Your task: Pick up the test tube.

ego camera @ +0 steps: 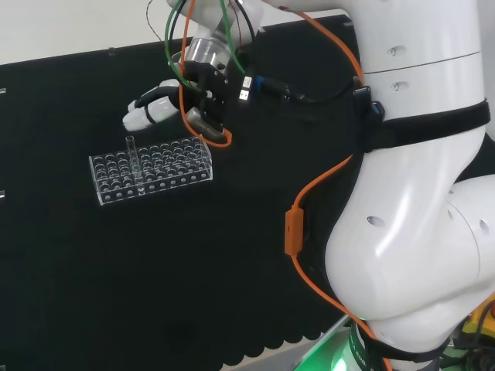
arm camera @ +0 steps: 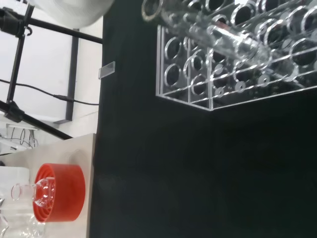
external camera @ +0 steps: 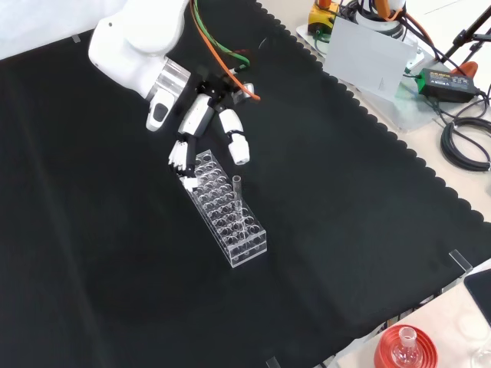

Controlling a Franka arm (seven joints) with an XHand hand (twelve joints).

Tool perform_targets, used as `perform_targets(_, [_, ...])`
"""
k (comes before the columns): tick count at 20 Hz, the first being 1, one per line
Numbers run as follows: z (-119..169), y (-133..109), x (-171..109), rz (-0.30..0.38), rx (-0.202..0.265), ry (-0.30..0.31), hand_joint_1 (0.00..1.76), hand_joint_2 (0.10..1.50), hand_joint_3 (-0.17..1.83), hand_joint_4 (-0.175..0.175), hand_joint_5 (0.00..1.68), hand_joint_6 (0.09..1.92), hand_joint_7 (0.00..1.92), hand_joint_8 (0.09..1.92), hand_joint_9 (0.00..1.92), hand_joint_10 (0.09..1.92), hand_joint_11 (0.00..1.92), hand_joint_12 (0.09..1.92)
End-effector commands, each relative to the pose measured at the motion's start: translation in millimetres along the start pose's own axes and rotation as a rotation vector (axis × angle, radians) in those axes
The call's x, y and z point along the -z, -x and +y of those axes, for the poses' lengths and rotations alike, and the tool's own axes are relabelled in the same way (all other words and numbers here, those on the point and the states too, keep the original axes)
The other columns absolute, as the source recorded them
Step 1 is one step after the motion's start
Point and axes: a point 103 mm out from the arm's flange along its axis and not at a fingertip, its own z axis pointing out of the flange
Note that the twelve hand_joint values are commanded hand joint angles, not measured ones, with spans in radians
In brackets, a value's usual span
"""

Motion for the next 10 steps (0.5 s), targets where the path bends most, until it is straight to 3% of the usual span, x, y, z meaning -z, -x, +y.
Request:
perform_targets(1, [-3.4, -5.4, -14.8, 0.012, 0.02, 0.001, 0.82, 0.74, 0.53, -0.029, 0.46, 0.23, 0.35, 0.7, 0.23, 0.88, 0.0, 1.41])
perform_targets(4, [-9.9, -8.0, -20.6, 0.005, 0.024, 0.012, 0.85, 0.72, 0.55, -0.029, 0.48, 0.27, 0.37, 0.7, 0.24, 0.88, 0.0, 1.41])
perform_targets(10, [-17.0, -11.4, -34.7, -0.097, 0.027, 0.018, 0.9, 0.67, 0.63, -0.033, 0.44, 0.49, 0.41, 0.69, 0.28, 0.87, 0.0, 1.44])
